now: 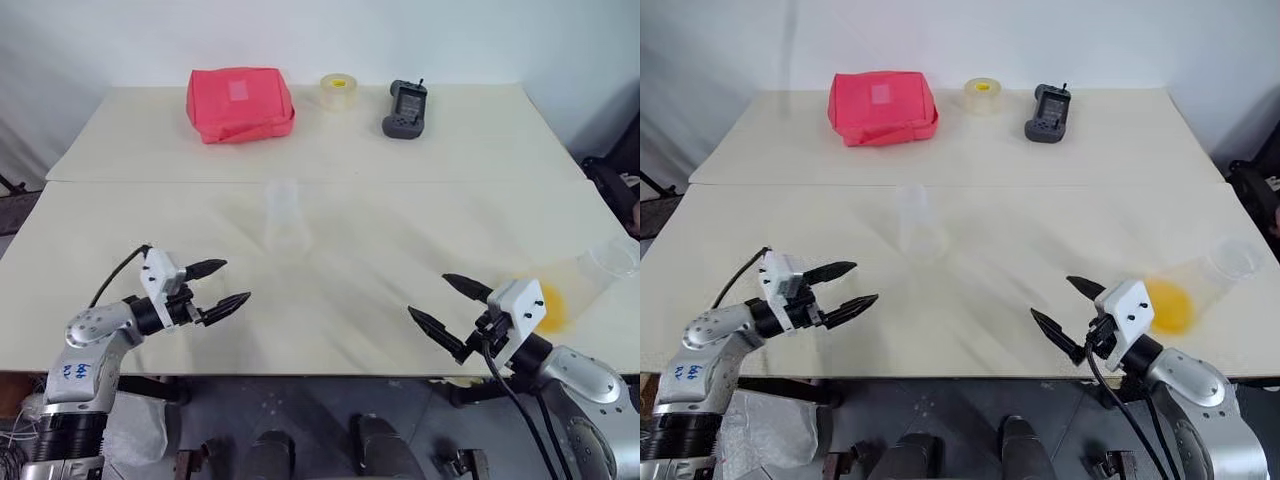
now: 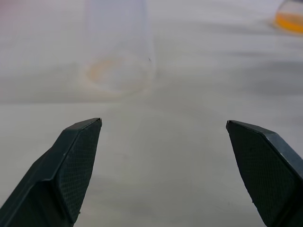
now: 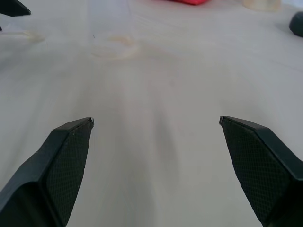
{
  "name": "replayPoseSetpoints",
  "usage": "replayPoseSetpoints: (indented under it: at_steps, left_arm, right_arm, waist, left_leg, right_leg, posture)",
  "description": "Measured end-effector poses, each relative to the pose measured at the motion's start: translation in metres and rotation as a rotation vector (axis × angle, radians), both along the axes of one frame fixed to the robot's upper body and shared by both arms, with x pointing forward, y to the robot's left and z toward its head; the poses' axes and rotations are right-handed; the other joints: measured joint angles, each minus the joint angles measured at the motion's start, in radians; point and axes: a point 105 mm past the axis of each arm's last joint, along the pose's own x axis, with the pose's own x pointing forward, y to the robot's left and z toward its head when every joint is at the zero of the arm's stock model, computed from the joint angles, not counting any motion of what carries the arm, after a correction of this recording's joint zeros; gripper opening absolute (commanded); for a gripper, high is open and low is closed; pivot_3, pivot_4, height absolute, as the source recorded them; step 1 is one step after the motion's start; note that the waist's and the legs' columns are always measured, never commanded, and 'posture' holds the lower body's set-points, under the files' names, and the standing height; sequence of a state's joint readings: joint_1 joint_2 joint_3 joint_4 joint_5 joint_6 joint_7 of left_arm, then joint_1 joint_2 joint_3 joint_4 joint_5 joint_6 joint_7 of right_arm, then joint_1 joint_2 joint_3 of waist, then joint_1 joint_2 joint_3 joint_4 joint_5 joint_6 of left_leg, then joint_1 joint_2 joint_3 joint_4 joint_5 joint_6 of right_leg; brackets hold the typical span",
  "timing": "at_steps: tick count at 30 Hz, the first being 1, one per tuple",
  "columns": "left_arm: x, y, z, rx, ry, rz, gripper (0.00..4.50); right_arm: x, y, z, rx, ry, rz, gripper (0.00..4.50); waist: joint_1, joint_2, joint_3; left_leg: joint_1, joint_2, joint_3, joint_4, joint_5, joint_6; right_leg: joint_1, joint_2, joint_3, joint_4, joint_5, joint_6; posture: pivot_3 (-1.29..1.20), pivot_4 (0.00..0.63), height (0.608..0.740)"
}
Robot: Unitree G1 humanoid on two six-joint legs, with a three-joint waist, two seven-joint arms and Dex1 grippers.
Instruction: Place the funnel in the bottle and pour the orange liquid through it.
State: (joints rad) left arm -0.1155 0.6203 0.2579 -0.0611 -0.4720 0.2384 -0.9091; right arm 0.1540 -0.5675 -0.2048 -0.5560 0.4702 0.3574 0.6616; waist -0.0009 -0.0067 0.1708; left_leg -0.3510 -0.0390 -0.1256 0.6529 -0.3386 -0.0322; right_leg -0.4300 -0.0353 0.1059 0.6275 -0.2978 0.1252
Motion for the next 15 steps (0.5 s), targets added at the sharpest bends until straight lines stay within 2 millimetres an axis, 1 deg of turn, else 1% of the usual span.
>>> replayPoseSetpoints:
  at_steps: [4,6,8,10,12,15]
  left_arm:
    - [0.000,0.005,0.011,-0.014,-0.045,0.010,4.50]
    - [0.007,0.002,0.021,-0.022,-0.093,0.010,4.50]
    - [0.026,-0.004,0.043,-0.033,-0.177,0.008,4.50]
    - [0.039,-0.011,0.058,-0.031,-0.231,-0.011,4.50]
    - [0.051,-0.016,0.065,-0.037,-0.254,-0.026,4.50]
    - [0.069,-0.030,0.064,-0.053,-0.244,-0.074,4.50]
  right_arm:
    - [0.003,0.001,0.002,0.005,-0.001,0.010,4.47]
    - [0.003,0.003,0.002,0.006,0.003,0.021,4.47]
    - [0.003,0.008,0.006,0.017,-0.004,0.059,4.47]
    - [0.004,0.011,0.012,0.027,-0.024,0.076,4.47]
    - [0.006,0.013,0.017,0.035,-0.036,0.081,4.47]
    - [0.008,0.016,0.025,0.045,-0.064,0.079,4.47]
  waist:
    - [0.005,0.000,0.000]
    - [0.009,0.000,0.000]
    - [0.019,-0.001,0.000]
    - [0.022,-0.001,0.000]
    - [0.021,-0.001,0.000]
    - [0.022,-0.001,0.000]
  left_leg:
    - [0.000,-0.001,0.000,0.000,0.000,0.000]
    - [-0.001,-0.001,-0.001,0.001,0.000,0.000]
    - [-0.001,-0.001,-0.001,0.004,0.000,0.000]
    - [-0.001,-0.003,0.000,0.005,0.000,0.000]
    - [-0.001,-0.003,0.001,0.005,0.000,0.000]
    - [-0.002,-0.003,0.001,0.006,0.000,0.000]
  right_leg:
    - [0.001,-0.001,-0.001,0.000,0.000,0.000]
    - [0.000,-0.001,-0.002,0.000,0.000,0.000]
    - [0.001,-0.002,-0.005,0.000,0.000,0.000]
    - [0.001,-0.005,-0.009,0.000,0.001,0.000]
    - [0.000,-0.006,-0.010,0.001,0.001,0.000]
    - [0.000,-0.006,-0.013,0.000,0.001,0.000]
  posture:
    - [0.00,0.150,0.740]
    - [0.00,0.150,0.740]
    - [0.00,0.150,0.740]
    - [0.00,0.150,0.740]
    - [0.00,0.150,0.740]
    - [0.00,0.150,0.740]
